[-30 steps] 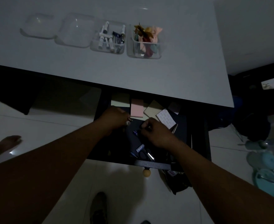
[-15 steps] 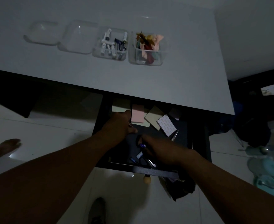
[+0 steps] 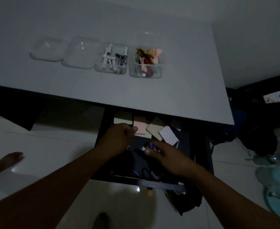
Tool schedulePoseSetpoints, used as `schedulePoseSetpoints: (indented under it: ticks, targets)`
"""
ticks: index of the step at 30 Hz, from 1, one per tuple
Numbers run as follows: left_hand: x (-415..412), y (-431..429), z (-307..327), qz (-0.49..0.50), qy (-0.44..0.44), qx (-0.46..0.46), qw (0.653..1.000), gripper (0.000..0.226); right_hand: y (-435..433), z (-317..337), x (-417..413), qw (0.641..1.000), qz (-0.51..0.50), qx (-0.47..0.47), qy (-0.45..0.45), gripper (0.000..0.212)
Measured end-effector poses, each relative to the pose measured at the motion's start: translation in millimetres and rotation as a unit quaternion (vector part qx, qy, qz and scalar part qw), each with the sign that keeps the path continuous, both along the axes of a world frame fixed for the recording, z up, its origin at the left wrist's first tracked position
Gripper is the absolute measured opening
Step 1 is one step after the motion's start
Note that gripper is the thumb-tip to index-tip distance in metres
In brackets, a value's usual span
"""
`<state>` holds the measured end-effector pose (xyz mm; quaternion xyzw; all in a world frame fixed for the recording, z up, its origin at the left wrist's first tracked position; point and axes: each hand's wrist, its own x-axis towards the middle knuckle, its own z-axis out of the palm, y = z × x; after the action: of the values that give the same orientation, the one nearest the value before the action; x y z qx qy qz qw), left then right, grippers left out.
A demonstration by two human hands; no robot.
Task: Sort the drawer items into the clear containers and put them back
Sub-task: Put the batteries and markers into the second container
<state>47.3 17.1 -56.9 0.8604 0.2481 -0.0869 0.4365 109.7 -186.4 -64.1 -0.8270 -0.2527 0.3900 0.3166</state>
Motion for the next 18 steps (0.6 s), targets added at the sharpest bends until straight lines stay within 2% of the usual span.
schedulePoseSetpoints:
  ticks: [3,6,7,9,11,13,15,18]
  targets:
    - [-6.1,5.6,48.1,0.038,-0.052,-0.023,0.998,0.048,6.0,42.3,1.0,0.991,-0.067,0.063,0.095,0.037]
    - [11.6,27.4,101.7,0.116,-0.102,-0.135,0.979,0.046,34.7,89.3,18.6,0.965,-0.110,0.137,0.196,0.040]
    - [23.9,38.7,117.0,0.138,-0.124,-0.144,0.972,0.046,48.5,104.2,27.1,0.963,-0.113,0.145,0.198,0.038]
    - [55.9,66.8,139.4,0.154,-0.145,-0.095,0.973,0.049,78.8,132.0,45.8,0.963,-0.127,0.141,0.194,0.033]
    - [93.8,95.6,151.2,0.152,-0.131,-0.012,0.980,0.048,109.5,154.1,67.2,0.956,-0.162,0.137,0.203,0.024]
    - [129.3,123.6,153.0,0.155,-0.112,0.031,0.981,0.049,138.3,171.5,86.5,0.955,-0.178,0.127,0.199,0.019]
    - [156.7,145.0,148.6,0.157,-0.098,0.041,0.982,0.049,163.7,181.3,103.7,0.957,-0.187,0.120,0.185,0.015]
    - [176.4,163.8,134.8,0.143,-0.044,-0.015,0.989,0.044,196.6,186.5,125.9,0.966,-0.201,0.087,0.139,0.023]
